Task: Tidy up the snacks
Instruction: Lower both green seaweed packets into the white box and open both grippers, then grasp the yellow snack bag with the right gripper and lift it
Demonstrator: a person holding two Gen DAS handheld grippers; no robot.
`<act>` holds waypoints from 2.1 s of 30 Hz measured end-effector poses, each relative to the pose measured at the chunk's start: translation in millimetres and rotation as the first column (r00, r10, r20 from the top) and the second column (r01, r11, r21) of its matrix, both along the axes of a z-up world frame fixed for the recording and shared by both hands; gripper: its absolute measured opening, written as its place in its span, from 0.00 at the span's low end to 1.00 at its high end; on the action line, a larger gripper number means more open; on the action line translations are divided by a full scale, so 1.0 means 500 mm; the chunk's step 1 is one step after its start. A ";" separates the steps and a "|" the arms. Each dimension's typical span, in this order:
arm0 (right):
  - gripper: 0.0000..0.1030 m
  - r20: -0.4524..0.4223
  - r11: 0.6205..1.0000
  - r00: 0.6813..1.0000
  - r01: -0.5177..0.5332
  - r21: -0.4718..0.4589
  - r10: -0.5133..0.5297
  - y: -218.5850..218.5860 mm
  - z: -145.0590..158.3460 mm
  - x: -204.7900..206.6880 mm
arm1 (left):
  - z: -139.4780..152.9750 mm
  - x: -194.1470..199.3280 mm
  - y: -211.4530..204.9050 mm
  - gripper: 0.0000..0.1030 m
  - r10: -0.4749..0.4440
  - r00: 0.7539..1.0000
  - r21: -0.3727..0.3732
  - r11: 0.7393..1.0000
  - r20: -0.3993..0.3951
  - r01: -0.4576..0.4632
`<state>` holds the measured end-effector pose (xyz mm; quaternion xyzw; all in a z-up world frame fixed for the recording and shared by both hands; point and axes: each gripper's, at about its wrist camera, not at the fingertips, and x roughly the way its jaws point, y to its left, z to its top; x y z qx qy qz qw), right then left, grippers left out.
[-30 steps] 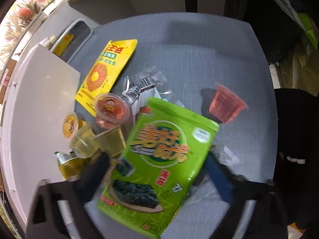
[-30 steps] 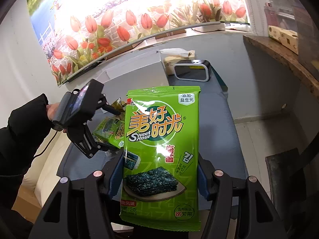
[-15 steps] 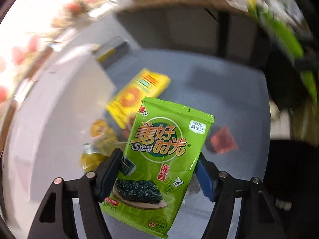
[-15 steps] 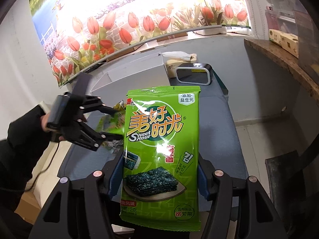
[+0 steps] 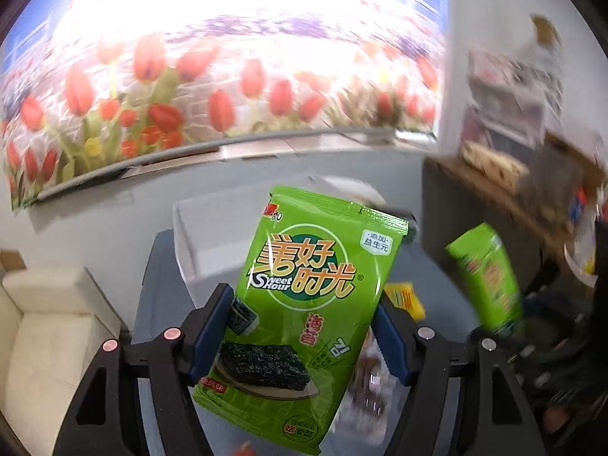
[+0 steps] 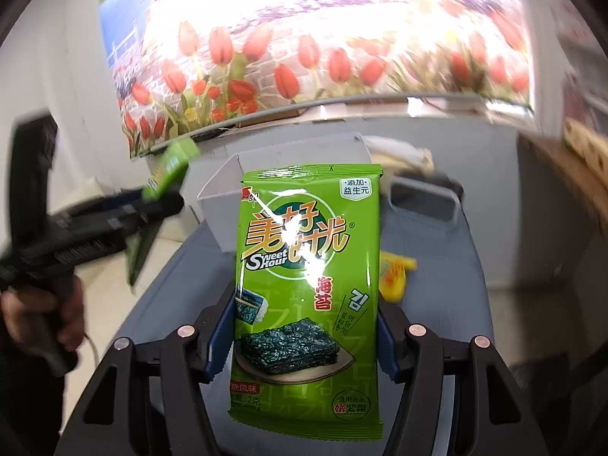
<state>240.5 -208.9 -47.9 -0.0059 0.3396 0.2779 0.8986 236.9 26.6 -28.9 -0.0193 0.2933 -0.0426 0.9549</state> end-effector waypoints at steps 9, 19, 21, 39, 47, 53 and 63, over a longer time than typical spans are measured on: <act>0.64 0.039 0.997 0.999 0.014 -0.075 -0.011 0.127 0.019 0.290 | 0.021 0.249 0.109 0.73 0.161 0.986 -0.088 0.983 -0.033 -0.163; 0.68 0.083 0.978 0.996 0.044 -0.205 -0.027 0.221 -0.024 0.469 | -0.035 0.398 0.160 0.78 0.156 0.982 -0.109 0.980 -0.110 -0.168; 0.72 0.057 0.977 0.998 0.042 -0.207 -0.031 0.224 -0.042 0.482 | -0.053 0.409 0.167 0.78 0.165 0.978 -0.107 0.978 -0.128 -0.179; 1.00 0.147 0.979 0.987 0.088 -0.185 -0.061 0.162 -0.018 0.430 | -0.050 0.369 0.149 1.00 0.127 0.983 -0.081 0.987 -0.135 -0.139; 1.00 0.163 0.998 0.987 0.011 -0.069 0.001 0.058 0.018 0.267 | -0.019 0.211 0.088 1.00 0.013 0.998 -0.027 1.000 -0.066 -0.014; 1.00 0.067 0.993 0.992 0.109 -0.051 -0.106 -0.019 -0.005 0.129 | -0.033 0.025 0.025 1.00 -0.032 0.997 -0.045 0.999 -0.068 0.029; 1.00 0.031 0.993 0.999 0.025 -0.119 -0.021 -0.078 -0.086 0.019 | -0.071 -0.149 -0.008 1.00 -0.076 0.991 -0.099 0.993 -0.114 0.065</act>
